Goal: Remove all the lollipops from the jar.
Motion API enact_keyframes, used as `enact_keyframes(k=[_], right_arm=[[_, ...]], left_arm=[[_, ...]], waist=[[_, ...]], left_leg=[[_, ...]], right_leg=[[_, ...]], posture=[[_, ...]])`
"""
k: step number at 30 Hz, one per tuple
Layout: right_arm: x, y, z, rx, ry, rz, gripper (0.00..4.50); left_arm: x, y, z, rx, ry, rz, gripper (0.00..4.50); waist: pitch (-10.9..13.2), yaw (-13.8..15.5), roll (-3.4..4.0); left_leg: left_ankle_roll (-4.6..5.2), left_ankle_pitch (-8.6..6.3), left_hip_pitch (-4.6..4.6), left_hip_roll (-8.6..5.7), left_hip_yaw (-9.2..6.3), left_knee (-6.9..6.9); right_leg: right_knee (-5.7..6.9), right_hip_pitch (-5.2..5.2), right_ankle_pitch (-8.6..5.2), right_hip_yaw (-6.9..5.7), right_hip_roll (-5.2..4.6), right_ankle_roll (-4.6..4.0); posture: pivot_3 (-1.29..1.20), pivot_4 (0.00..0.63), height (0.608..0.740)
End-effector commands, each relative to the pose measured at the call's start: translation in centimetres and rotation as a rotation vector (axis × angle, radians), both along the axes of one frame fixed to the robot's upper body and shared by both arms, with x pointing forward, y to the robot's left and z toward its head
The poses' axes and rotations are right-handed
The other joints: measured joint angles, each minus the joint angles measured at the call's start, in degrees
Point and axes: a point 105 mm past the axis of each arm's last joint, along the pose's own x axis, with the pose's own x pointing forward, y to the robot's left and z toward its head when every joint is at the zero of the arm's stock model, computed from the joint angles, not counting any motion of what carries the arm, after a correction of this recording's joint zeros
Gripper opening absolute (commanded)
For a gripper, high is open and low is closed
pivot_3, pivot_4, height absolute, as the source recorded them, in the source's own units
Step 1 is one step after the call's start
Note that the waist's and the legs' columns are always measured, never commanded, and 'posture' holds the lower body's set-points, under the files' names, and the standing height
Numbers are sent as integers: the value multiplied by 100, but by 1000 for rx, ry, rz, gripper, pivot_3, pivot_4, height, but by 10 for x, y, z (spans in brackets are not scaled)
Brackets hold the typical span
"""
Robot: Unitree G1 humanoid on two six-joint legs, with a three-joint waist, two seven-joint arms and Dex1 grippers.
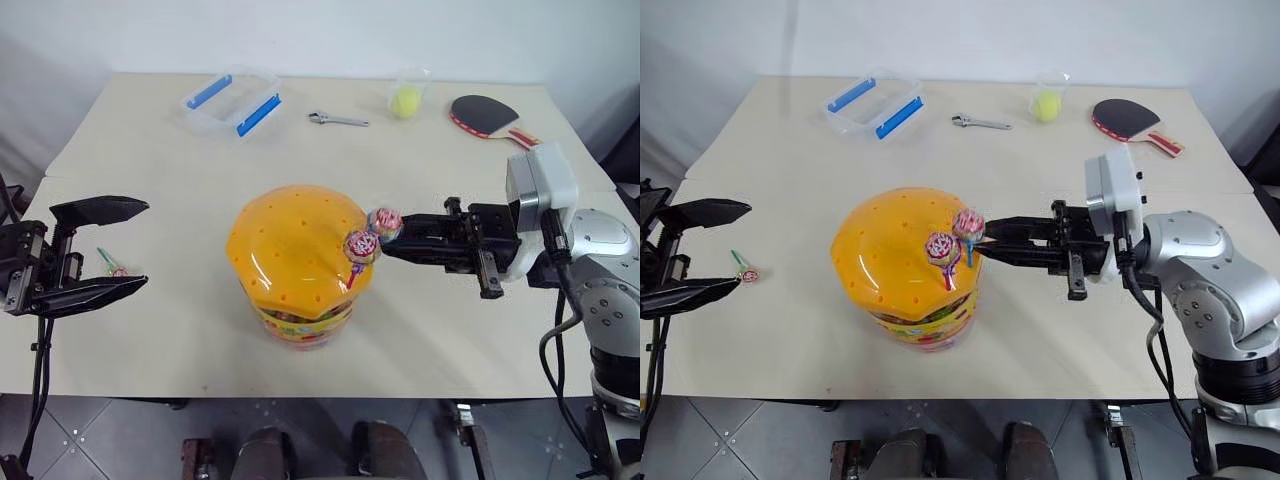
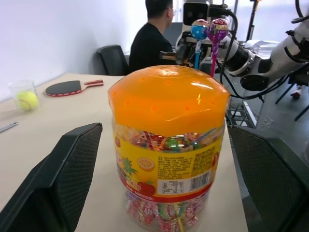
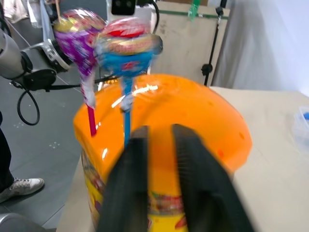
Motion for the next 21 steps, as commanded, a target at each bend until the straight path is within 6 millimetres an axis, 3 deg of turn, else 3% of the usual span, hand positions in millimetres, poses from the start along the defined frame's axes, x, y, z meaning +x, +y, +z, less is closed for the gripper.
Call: enact_keyframes(k=[1, 8, 16, 18, 21], right_arm=[[-7, -2, 13, 22, -60, 16, 79], [-3, -5, 22, 27, -84, -23, 79], [16, -27, 70, 117, -185, -179, 79], [21, -31, 70, 78, -191, -231, 79], [28, -36, 54, -34, -129, -307, 79]], left_arm=[[-4, -2, 4, -7, -44, -6, 4500], [1, -7, 3, -23, -50, -16, 4500], [4, -9, 0, -37, -47, -31, 4500], [5, -10, -1, -40, -47, -31, 4500], [6, -10, -1, -43, -48, -31, 4500]], waist=[[0, 1, 0], [0, -6, 0], [0, -6, 0], [0, -4, 0], [0, -1, 0]], left_leg=[[0, 0, 0, 0, 0, 0], [0, 0, 0, 0, 0, 0], [0, 0, 0, -1, 1, 0], [0, 0, 0, -1, 1, -2], [1, 0, 0, -1, 2, -2]], right_leg=[[0, 0, 0, 0, 0, 0], [0, 0, 0, 0, 0, 0], [0, -1, 0, 0, 0, 0], [0, -1, 0, 0, 0, 0], [0, -1, 0, -2, -1, 0]], posture=[[0, 150, 740], [0, 150, 740], [0, 150, 740], [0, 150, 740], [0, 150, 740]])
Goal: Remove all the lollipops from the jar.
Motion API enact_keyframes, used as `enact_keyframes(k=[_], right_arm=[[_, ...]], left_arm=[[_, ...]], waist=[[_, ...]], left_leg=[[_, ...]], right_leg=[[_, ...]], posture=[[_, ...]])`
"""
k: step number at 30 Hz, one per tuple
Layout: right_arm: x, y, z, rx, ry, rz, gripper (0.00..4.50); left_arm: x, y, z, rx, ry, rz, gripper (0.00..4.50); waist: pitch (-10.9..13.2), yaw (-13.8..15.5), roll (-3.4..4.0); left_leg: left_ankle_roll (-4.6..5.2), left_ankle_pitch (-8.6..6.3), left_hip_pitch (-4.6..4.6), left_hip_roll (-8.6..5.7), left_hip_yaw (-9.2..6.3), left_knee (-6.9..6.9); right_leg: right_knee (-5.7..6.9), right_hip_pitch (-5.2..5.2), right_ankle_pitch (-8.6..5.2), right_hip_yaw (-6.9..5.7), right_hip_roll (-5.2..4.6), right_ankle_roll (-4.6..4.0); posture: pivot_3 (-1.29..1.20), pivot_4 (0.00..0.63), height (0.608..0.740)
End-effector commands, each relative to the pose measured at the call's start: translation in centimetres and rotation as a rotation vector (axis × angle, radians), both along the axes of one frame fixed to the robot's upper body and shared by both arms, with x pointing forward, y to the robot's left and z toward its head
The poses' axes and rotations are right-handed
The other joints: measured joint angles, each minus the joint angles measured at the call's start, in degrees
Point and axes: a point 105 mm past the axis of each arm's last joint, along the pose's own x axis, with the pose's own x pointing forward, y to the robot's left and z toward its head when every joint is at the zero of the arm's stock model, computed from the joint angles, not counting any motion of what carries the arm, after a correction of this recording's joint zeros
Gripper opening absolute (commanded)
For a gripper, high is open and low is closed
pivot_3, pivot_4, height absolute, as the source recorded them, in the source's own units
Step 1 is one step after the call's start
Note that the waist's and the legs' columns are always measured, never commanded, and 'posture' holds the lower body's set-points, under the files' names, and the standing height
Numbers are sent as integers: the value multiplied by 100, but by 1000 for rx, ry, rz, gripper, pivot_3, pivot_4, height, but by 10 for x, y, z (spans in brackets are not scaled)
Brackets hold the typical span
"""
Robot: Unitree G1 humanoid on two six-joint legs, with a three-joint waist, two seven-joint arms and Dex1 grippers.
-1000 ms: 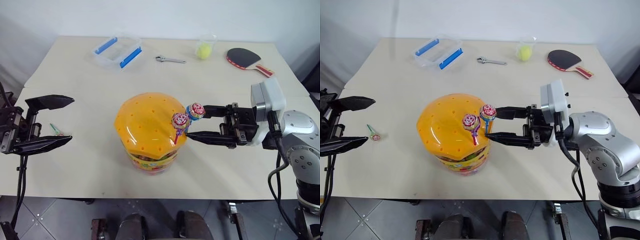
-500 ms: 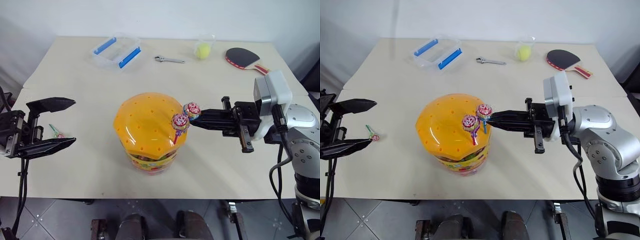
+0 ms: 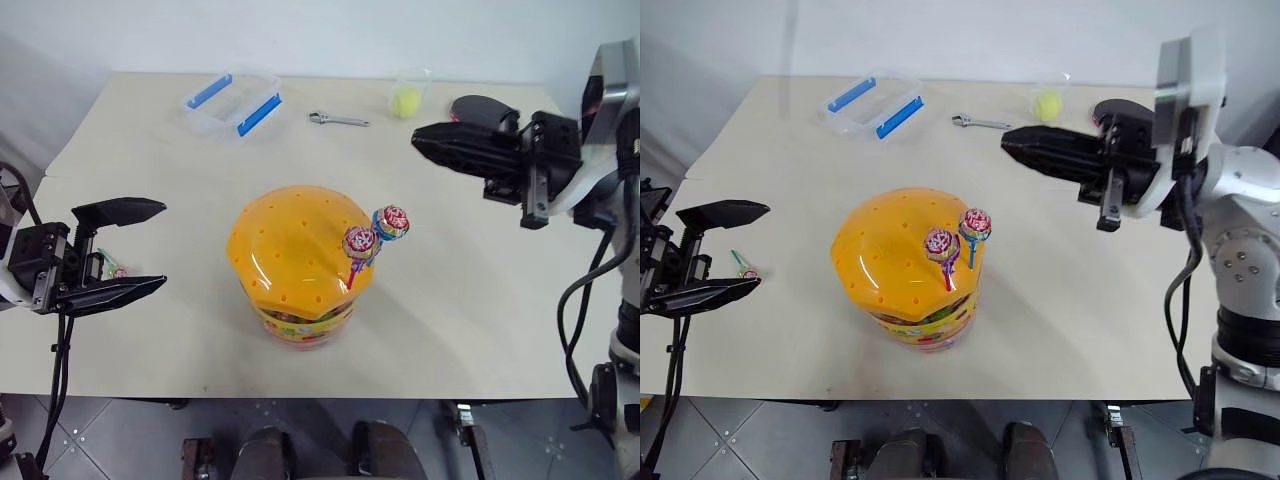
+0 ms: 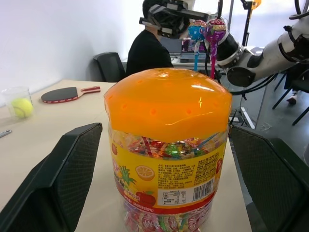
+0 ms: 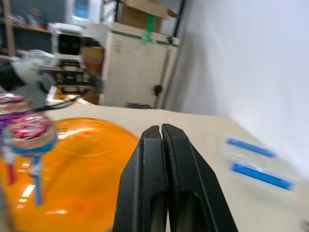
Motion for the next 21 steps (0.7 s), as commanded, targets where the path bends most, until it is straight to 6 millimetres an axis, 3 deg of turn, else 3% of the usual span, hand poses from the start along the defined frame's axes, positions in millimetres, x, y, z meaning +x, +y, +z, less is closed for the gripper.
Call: enact_keyframes(k=[1, 4, 15, 21], right_arm=[[-3, -6, -16, -124, 82, -53, 79], [-17, -6, -33, -207, 172, -12, 655], [-43, 7, -56, -292, 194, 90, 4446], [-48, 29, -43, -188, 152, 221, 4446]], left_arm=[[0, 0, 7, -11, -41, 1, 4500], [1, 0, 5, -13, -37, 2, 4500], [4, 0, 6, -15, -39, -2, 4500], [0, -1, 6, -15, -36, 7, 4500]], waist=[[0, 5, 0], [0, 2, 0], [0, 3, 0], [0, -10, 0]], left_leg=[[0, 0, 0, 0, 1, 0], [0, 0, 0, 0, 0, -1], [2, -2, 0, 0, -5, 0], [2, -1, 0, 1, -8, 1]], right_leg=[[0, 0, 0, 0, -1, 0], [-1, 0, 0, 0, -1, 0], [-3, -1, 0, 4, -3, 0], [-2, -1, 0, 4, -2, 0]], posture=[[0, 150, 740], [0, 150, 740], [0, 150, 740], [0, 150, 740]])
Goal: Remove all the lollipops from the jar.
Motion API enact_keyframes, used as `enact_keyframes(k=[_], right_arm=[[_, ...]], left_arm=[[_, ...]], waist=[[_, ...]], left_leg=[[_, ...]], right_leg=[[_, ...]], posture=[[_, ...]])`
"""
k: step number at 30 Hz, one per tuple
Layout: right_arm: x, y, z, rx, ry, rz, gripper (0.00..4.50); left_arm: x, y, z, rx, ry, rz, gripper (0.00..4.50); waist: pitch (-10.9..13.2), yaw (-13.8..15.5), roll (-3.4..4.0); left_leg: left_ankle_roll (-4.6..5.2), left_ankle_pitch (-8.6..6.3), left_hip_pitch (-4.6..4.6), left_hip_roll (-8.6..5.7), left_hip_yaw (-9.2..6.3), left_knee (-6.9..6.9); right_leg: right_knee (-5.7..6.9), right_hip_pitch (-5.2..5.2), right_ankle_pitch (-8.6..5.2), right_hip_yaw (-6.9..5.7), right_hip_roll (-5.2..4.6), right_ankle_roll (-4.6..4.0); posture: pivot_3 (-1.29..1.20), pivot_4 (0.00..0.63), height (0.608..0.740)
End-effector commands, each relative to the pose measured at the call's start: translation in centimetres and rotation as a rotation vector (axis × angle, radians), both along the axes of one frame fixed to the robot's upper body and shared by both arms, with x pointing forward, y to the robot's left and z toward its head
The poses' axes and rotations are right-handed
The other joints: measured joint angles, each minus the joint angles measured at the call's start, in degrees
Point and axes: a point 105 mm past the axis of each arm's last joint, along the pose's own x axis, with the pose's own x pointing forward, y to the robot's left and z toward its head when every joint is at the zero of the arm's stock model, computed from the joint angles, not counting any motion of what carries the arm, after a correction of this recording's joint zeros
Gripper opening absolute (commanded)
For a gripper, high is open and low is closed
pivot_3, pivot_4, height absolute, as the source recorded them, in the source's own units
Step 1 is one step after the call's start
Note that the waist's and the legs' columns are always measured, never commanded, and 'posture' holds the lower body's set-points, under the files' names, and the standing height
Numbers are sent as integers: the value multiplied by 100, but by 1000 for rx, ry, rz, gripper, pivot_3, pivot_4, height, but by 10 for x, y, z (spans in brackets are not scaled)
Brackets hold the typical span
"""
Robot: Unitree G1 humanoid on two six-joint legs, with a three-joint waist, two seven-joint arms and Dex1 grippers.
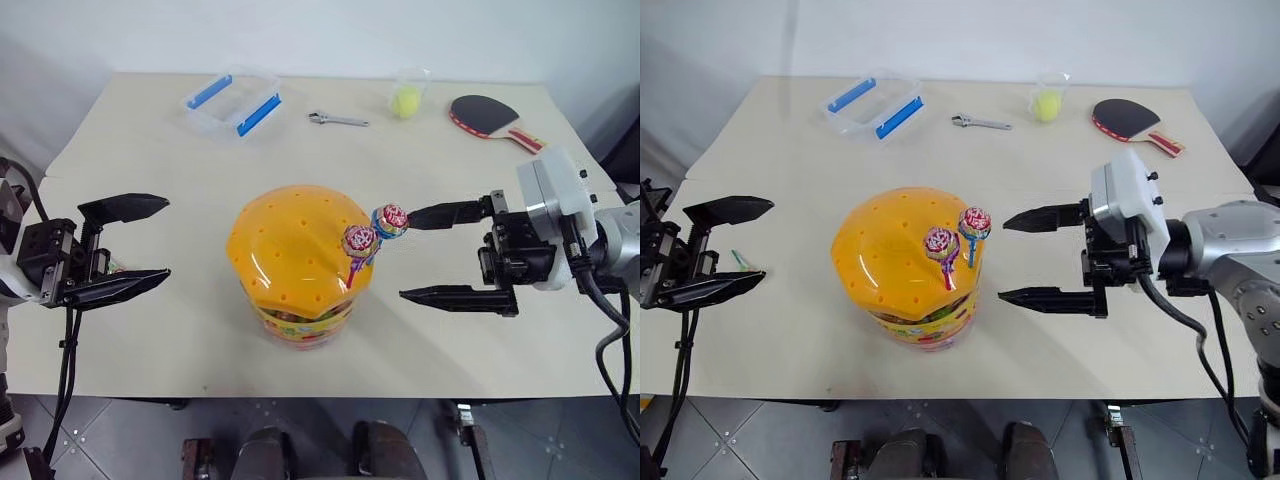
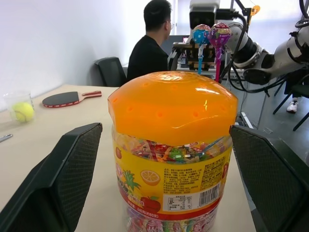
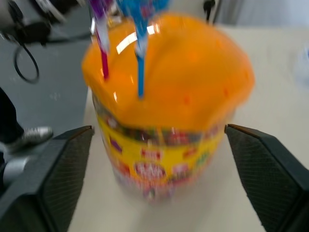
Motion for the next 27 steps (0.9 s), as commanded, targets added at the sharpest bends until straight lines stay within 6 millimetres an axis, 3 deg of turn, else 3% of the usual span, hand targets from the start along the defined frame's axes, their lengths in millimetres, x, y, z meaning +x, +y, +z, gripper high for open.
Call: enact_keyframes(k=[1, 6, 8, 20, 27], right_arm=[[-3, 14, 16, 72, -62, 71, 4446], [2, 29, 22, 102, -61, 133, 4446], [0, 31, 19, 77, -49, 163, 4060], [3, 30, 18, 76, -54, 190, 51], [4, 29, 18, 75, -68, 175, 18]], left_arm=[[-6, -1, 6, 1, -34, 5, 4500], [-9, -1, 5, -3, -36, 18, 4500], [-11, -1, 4, -5, -36, 27, 4500], [-16, -2, 2, -16, -35, 51, 4500], [-15, -3, 1, -19, -38, 50, 4500]], waist=[[0, -7, 0], [0, -1, 0], [0, 14, 0], [0, -2, 0], [0, -6, 0]], left_leg=[[0, 0, 0, 0, 0, 0], [0, 0, 0, 1, 2, -1], [0, 0, -1, -2, 3, -1], [2, -2, -1, -1, 2, -1], [2, -2, -1, -1, 3, -1]], right_leg=[[-1, -1, 0, 0, 0, 0], [1, -3, 0, 0, 1, 0], [3, -2, 0, -2, -2, 0], [2, -1, 0, -3, -1, 0], [1, -1, 0, -2, -1, 0]], posture=[[0, 150, 740], [0, 150, 740], [0, 150, 740], [0, 150, 740], [0, 150, 740]])
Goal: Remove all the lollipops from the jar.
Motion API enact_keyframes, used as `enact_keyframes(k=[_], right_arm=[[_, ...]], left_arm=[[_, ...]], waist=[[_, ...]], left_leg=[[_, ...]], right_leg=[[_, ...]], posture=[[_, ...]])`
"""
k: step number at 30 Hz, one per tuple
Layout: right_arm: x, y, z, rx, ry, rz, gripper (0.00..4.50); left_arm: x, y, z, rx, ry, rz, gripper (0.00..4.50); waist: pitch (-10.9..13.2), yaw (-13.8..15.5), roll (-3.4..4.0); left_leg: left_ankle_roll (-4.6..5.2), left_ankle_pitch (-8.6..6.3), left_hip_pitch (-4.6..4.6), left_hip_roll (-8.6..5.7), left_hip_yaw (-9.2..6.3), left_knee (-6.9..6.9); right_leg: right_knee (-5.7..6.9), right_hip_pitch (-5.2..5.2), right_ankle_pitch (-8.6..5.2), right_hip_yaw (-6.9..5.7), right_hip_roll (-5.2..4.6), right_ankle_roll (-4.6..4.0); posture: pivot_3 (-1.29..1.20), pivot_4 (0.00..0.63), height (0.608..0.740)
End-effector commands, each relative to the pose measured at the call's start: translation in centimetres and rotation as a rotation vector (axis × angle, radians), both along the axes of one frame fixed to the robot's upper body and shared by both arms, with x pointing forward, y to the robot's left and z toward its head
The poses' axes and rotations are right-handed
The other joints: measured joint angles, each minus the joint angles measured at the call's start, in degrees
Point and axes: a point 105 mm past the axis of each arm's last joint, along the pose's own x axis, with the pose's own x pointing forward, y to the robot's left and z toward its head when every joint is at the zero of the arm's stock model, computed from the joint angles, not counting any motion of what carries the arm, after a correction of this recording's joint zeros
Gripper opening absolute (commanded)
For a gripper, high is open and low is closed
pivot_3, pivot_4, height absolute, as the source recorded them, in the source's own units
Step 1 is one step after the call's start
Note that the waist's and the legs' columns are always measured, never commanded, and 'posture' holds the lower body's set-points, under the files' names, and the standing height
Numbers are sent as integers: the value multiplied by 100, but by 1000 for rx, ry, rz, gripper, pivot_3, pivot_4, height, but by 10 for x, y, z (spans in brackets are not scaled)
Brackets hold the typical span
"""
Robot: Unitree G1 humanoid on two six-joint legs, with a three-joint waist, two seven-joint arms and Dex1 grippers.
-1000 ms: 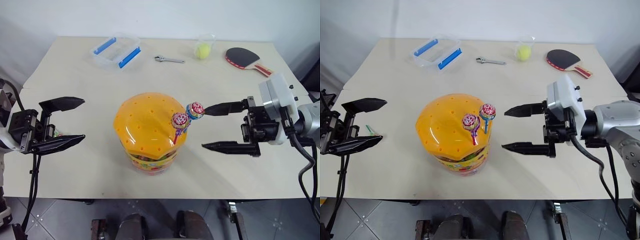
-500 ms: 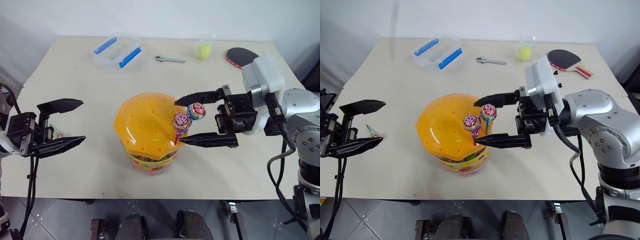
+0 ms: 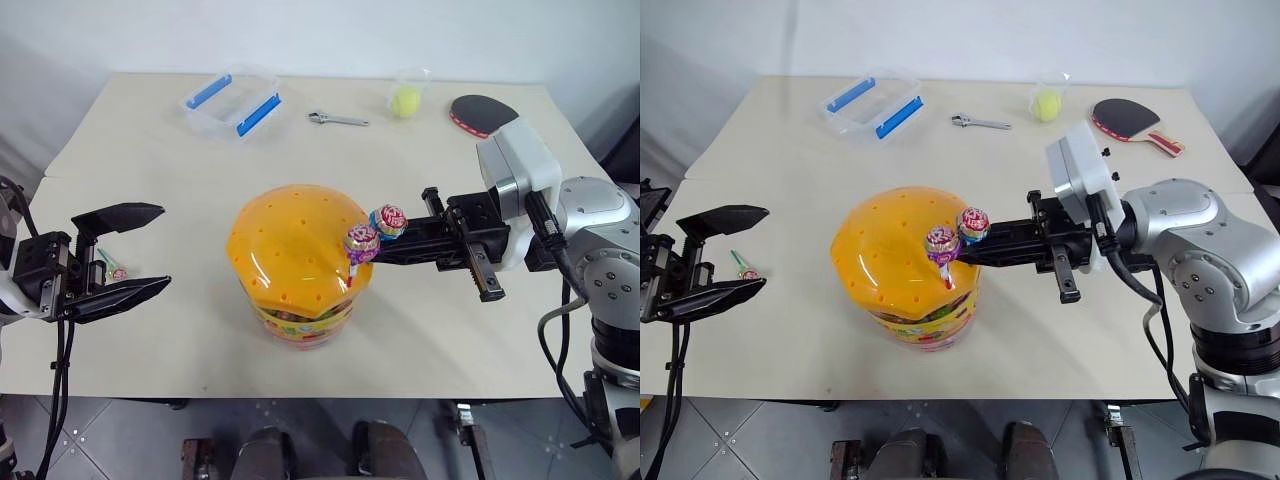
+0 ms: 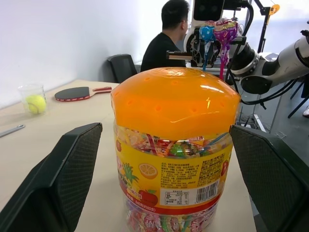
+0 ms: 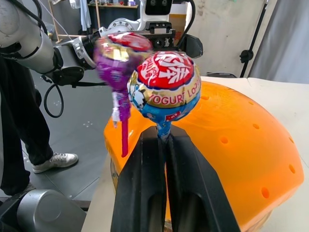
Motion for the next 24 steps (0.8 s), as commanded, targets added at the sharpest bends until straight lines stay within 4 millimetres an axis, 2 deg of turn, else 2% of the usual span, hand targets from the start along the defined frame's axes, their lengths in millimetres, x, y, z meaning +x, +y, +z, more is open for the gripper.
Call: enact_keyframes(k=[1, 4, 14, 21, 24], right_arm=[[-2, -1, 10, 25, -62, -10, 18], [-1, -1, 12, 33, -66, -16, 18], [4, -7, 39, 114, -113, -54, 18], [35, -26, 77, 201, -206, -232, 18], [58, -52, 93, 237, -212, -415, 18]], left_arm=[[-5, -3, 7, -2, -50, -12, 4500], [-5, -3, 7, -3, -52, -13, 4500], [-2, -4, 7, -7, -61, -25, 4500], [-2, -4, 7, -10, -68, -36, 4500], [-2, -4, 7, -10, -68, -38, 4500]], waist=[[0, 1, 0], [0, 2, 0], [0, -1, 0], [0, 0, 0], [0, 1, 0]], left_leg=[[0, 0, 0, 0, 0, 0], [0, 0, 0, 0, 0, 0], [0, 0, 0, 0, 1, 0], [0, 0, 0, 0, 8, 0], [0, 0, 0, 0, 13, -2]], right_leg=[[0, 0, 0, 0, 0, 0], [0, 0, 0, 0, 0, 0], [0, 0, 0, 0, 1, 0], [0, -1, 0, 0, 1, 0], [0, -1, 0, 0, 1, 0]], posture=[[0, 150, 740], [0, 150, 740], [0, 150, 740], [0, 150, 740], [0, 150, 740]])
